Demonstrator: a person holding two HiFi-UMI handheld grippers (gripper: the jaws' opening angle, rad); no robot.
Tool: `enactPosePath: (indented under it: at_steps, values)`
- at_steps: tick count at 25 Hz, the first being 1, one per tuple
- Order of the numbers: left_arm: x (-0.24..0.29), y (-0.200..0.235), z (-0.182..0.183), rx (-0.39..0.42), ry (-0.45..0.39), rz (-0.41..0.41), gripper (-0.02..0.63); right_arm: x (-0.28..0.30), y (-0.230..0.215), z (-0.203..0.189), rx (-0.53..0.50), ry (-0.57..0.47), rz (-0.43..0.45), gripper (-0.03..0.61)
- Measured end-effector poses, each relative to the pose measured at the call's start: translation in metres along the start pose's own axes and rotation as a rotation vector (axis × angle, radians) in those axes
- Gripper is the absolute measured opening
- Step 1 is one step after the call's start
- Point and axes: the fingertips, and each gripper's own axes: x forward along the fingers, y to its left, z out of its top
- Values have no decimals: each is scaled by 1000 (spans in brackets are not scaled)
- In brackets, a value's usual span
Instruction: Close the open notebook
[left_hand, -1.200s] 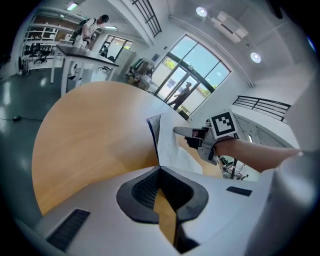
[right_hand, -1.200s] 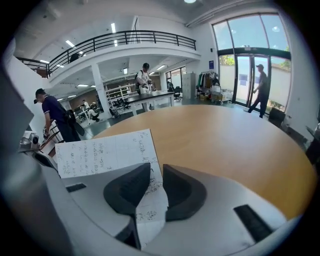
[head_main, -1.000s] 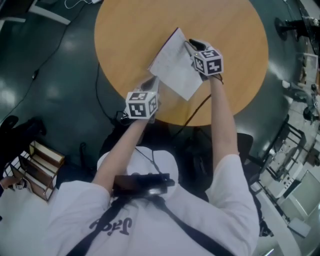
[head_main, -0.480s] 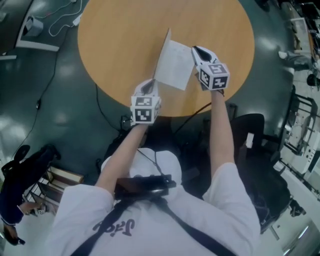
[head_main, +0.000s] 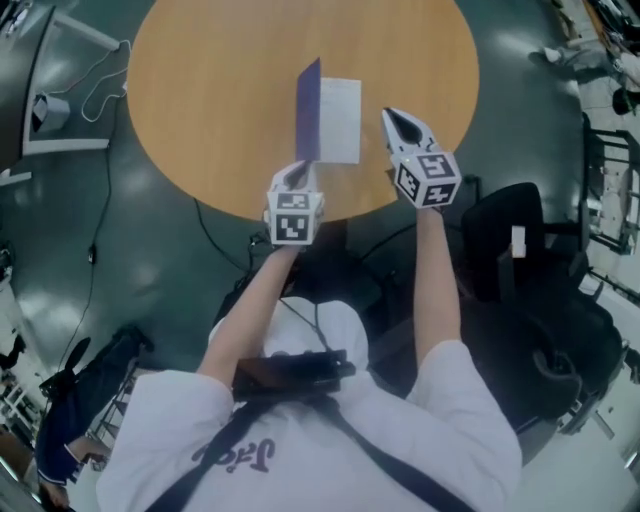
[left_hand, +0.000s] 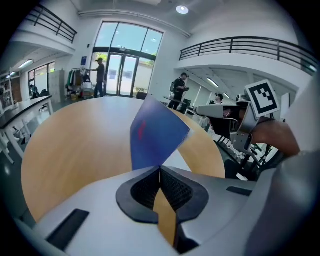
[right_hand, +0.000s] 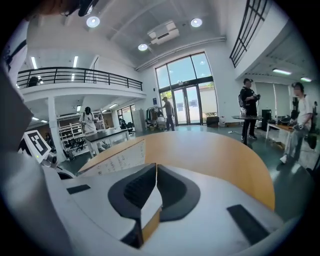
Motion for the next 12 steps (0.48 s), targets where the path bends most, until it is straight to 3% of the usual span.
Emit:
enactPosePath:
  at_steps: [8,12]
  values:
    - [21,-16,-13,61,69,-47,14,-45,17,-21,68,-37,-54,32]
    - [34,-20,-22,84,110,-55,14,-57,17,-37,95,-6,-72,32]
